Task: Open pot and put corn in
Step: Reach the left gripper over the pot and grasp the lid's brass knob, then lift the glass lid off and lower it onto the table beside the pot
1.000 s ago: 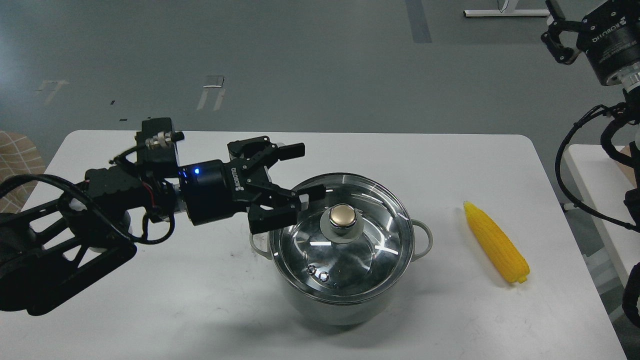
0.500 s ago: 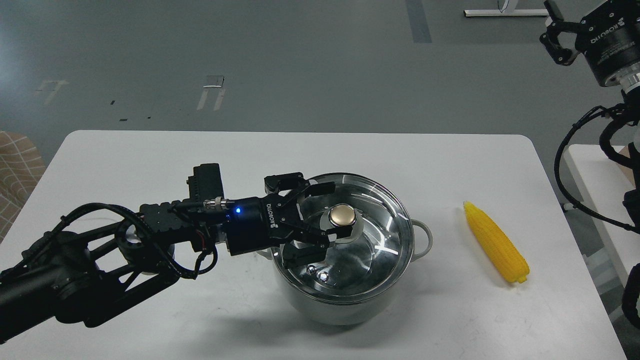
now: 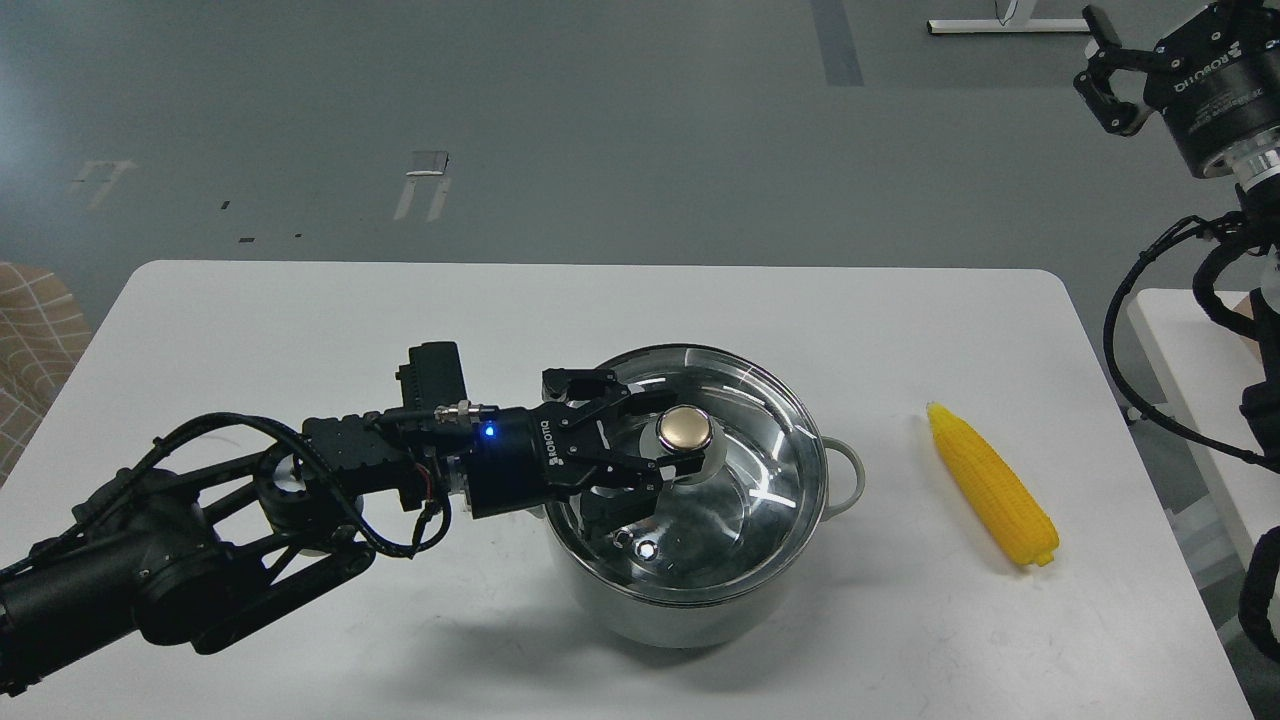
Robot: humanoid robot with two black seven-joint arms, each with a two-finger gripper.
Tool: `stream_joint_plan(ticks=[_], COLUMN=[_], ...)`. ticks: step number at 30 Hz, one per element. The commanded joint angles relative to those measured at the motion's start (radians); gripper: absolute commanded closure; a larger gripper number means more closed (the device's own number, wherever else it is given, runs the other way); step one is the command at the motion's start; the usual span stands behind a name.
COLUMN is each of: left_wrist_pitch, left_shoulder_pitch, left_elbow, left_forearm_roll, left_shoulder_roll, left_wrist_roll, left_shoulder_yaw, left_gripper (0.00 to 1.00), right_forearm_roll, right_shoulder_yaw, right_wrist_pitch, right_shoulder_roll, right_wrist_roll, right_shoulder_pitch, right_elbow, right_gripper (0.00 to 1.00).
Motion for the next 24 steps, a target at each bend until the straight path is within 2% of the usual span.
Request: stream_joint_plan(ticks=[1, 8, 13, 17, 21, 24], left_wrist_pitch=[0.002, 0.013, 0.036, 0.037, 0.048, 0.092], left_shoulder_pitch=[-0.005, -0.010, -0.011, -0.013, 0.001, 0.016], left_elbow=[0.000, -0.013, -0.071, -0.152, -0.166, -0.166], left_forearm_roll=[0.000, 0.000, 0.000, 0.000, -0.035, -0.161], left_shoulder_roll=[0.000, 0.003, 0.032, 0.151, 0.265, 0.389], left_wrist_roll=[0.000, 0.000, 0.000, 0.000, 0.000, 0.000], left_shoulder_yaw=[-0.004, -0.004, -0.017, -0.050, -0.145, -0.199], left_gripper=[0.68, 0.85, 0.86, 0.86, 0.86, 0.86], right_forearm_roll=[0.000, 0.000, 0.000, 0.000, 0.000, 0.000], right_shoulder_yaw=[0.001, 0.000, 0.000, 0.000, 0.000, 0.001], right_wrist_pitch=[0.000, 0.000, 0.000, 0.000, 0.000, 0.000], right_shoulder_roll=[0.000, 0.003, 0.002, 0.002, -0.001, -0.004], right_wrist_roll=[0.000, 0.000, 0.000, 0.000, 0.000, 0.000], right_shoulder_pitch=[0.000, -0.001, -0.001, -0.001, -0.001, -0.014], right_elbow=[0.000, 0.000, 0.000, -0.001, -0.003, -0.001], right_gripper=[0.00, 0.00, 0.00, 0.00, 0.00, 0.00])
